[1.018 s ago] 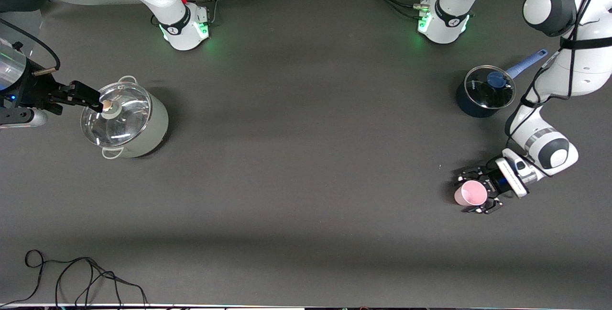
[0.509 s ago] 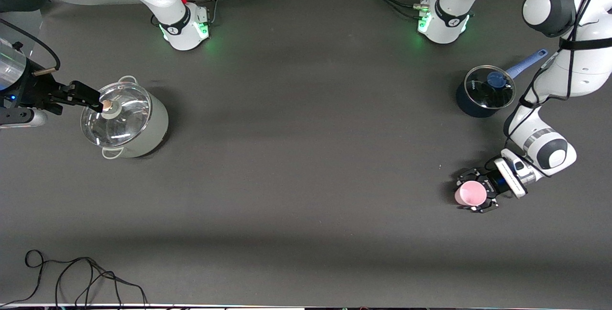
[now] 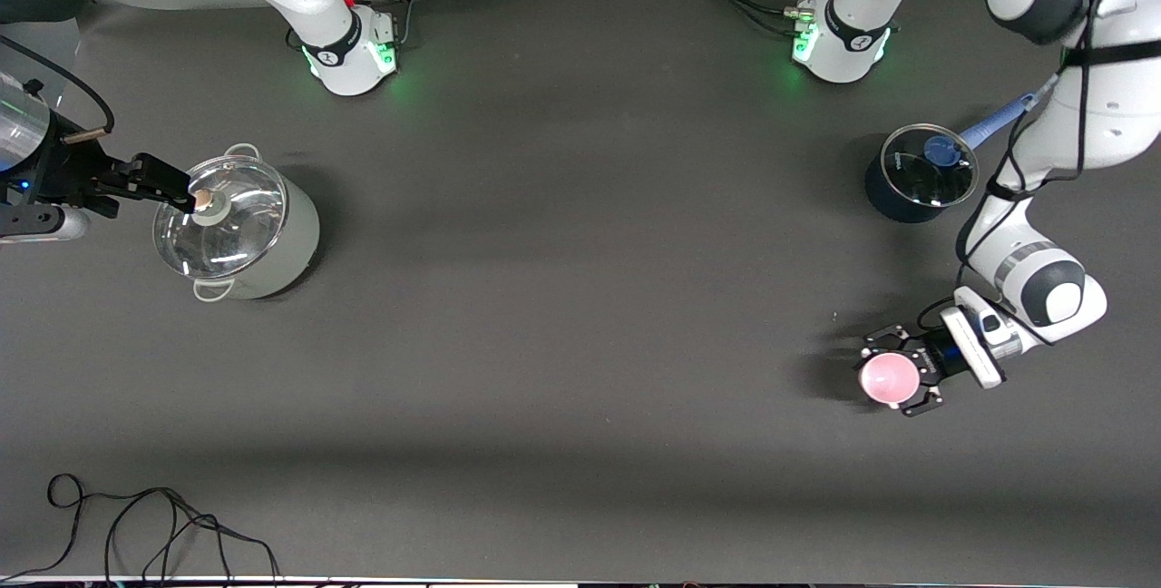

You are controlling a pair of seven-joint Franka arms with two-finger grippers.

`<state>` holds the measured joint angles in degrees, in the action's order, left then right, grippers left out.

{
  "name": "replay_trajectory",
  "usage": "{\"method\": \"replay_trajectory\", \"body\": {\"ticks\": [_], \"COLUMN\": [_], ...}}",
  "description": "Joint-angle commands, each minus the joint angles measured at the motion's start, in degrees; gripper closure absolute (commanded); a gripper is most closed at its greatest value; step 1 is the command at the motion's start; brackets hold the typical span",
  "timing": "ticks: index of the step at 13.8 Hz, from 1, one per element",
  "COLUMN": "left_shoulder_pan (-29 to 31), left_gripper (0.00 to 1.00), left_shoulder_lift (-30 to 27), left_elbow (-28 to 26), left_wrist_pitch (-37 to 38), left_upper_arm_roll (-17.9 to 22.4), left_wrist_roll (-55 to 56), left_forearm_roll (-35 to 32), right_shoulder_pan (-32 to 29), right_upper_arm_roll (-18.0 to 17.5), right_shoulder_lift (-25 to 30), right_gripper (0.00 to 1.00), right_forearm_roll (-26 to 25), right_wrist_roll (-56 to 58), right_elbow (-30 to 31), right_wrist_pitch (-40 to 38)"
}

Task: Transfer pink cup from left to right arm
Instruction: 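Close the left gripper around the pink cup, then lift the cup with the left gripper while the right gripper approaches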

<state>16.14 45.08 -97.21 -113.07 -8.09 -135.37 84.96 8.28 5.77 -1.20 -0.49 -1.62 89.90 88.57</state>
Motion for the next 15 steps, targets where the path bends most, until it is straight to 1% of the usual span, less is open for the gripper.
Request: {"method": "replay_trajectory", "body": {"ticks": [1,2,4,5,6,7,8,9,10,11,12,13,15], "left_shoulder_pan": [-3.12,-2.95,-3.04,-3.04,-2.95,-2.95,-2.86,-2.52,-2.51,-3.03,-3.82,-5.05,-8.73], "left_gripper": [0.66,0.66,0.67,0.67,0.67,0.67,0.67,0.67,0.67,0.67,0.67,0.67,0.67], "left_shoulder_lift": [-11.13,-13.5,-17.37,-18.61,-18.88,-18.89,-19.06,-19.67,-20.11,-20.38,-20.29,-20.29,-20.12], "left_elbow": [-10.0,-12.54,-15.37,-15.82,-15.73,-15.38,-15.03,-14.68,-14.33,-13.02,-11.79,-10.82,-8.88], "left_wrist_pitch": [-7.84,-11.18,-16.45,-21.35,-27.32,-32.69,-37.88,-41.41,-43.62,-45.82,-48.36,-50.65,-53.65], "left_upper_arm_roll": [-5.15,-9.27,-17.1,-22.27,-28.33,-33.17,-37.22,-40.92,-43.65,-45.51,-47.09,-48.33,-48.43], "left_wrist_roll": [3.27,3.27,3.27,3.27,3.27,3.27,3.27,3.36,3.36,3.36,3.36,3.36,3.45], "left_forearm_roll": [6.07,8.88,15.12,19.07,23.2,25.93,27.62,29.11,30.87,32.02,32.72,32.99,33.6], "right_shoulder_pan": [-0.19,-0.46,-0.37,-0.02,0.16,0.16,0.16,0.24,0.25,0.33,0.68,2.86,7.35], "right_upper_arm_roll": [0.3,0.47,0.47,0.47,0.47,0.39,0.39,0.3,0.3,-0.05,-0.4,-0.49,-0.49], "right_shoulder_lift": [-0.55,-0.73,-0.73,-0.56,-0.55,-0.55,-0.64,-0.56,-0.38,-0.38,-0.29,-0.38,-0.73], "right_gripper": [0.0,0.0,0.0,0.0,0.0,0.0,0.0,0.0,0.0,0.0,0.0,0.0,0.01], "right_forearm_roll": [0.31,0.31,0.31,0.31,0.75,1.19,1.63,4.16,7.57,10.31,11.9,13.05,13.67], "right_wrist_roll": [0.74,0.74,0.83,-0.04,-0.22,-0.31,-1.27,-5.2,-11.15,-17.48,-23.89,-30.74,-44.37], "right_elbow": [-0.69,-0.69,-0.08,0.19,0.19,0.28,0.19,0.02,0.01,-0.16,-0.42,-0.69,-1.65], "right_wrist_pitch": [-0.77,-0.85,-0.86,-0.94,-0.94,-1.03,-1.29,-1.38,-1.47,-2.17,-2.52,-2.53,-2.18]}}
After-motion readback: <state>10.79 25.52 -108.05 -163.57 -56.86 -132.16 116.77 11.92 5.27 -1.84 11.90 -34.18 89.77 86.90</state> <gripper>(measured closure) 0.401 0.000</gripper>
